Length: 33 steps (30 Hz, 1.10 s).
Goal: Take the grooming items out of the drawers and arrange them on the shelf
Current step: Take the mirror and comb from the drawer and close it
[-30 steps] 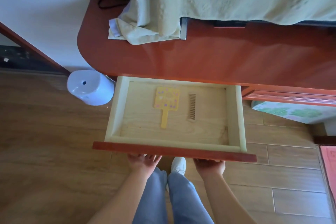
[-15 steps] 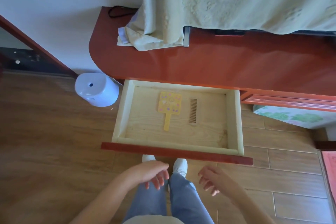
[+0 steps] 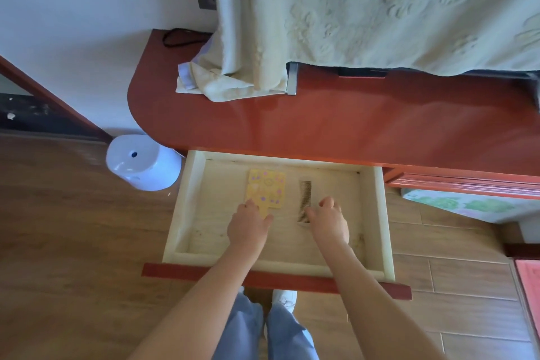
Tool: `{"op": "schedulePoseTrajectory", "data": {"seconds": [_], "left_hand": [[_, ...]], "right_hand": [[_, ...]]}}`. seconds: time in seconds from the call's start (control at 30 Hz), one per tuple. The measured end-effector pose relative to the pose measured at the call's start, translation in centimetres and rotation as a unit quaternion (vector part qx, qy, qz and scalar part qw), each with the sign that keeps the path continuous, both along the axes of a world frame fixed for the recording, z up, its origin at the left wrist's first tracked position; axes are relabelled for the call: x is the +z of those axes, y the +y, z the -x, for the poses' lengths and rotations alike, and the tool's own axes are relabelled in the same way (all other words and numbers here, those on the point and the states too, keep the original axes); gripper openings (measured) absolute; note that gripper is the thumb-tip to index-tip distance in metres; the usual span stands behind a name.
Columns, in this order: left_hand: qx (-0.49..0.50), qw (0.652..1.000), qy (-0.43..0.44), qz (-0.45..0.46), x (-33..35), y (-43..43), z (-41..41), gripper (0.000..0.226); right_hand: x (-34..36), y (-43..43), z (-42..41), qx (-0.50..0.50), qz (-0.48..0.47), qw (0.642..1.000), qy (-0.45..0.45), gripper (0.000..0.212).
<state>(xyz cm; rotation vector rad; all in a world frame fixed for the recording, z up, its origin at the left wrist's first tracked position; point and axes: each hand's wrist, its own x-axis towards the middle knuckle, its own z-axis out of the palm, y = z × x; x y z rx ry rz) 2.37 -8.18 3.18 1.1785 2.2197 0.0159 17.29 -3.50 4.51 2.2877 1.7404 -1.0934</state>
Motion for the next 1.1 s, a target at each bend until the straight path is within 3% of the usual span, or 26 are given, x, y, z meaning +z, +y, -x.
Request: {"op": "schedulePoseTrajectory", "data": {"seconds": [0.13,0.3,0.73,1.0,1.1], "left_hand": [[0.02,0.999,0.029,0.035,-1.3,0.4,-0.5,0.048],[0.025,0.999,0.035,0.025,-1.8,0.7,-0.7,0.036],[0.042,0.997,0.031,0.06,-1.8,1.5,-1.4,0.045],[0.004,0.993,0.077,0.093,-2.0,2.2,-1.7,0.045],[0.013,0.995,0.052,0.079,-1.7,1.8,-1.4,0.055]], "right_hand": [[-1.6,0.3,1.1,-0.007,0.006,0.999,-0.046,0.056],[-2.3,0.3,1.8,-0.022,-0.004,0.998,-0.052,0.051],[-2.8,-0.3,3.0,-0.125,0.0,0.985,0.117,0.02],[-3.3,-0.8,3.5,-0.199,0.015,0.954,0.225,0.022],[-3.5,-0.7,3.0,-0.204,0.023,0.948,0.243,0.023]]}}
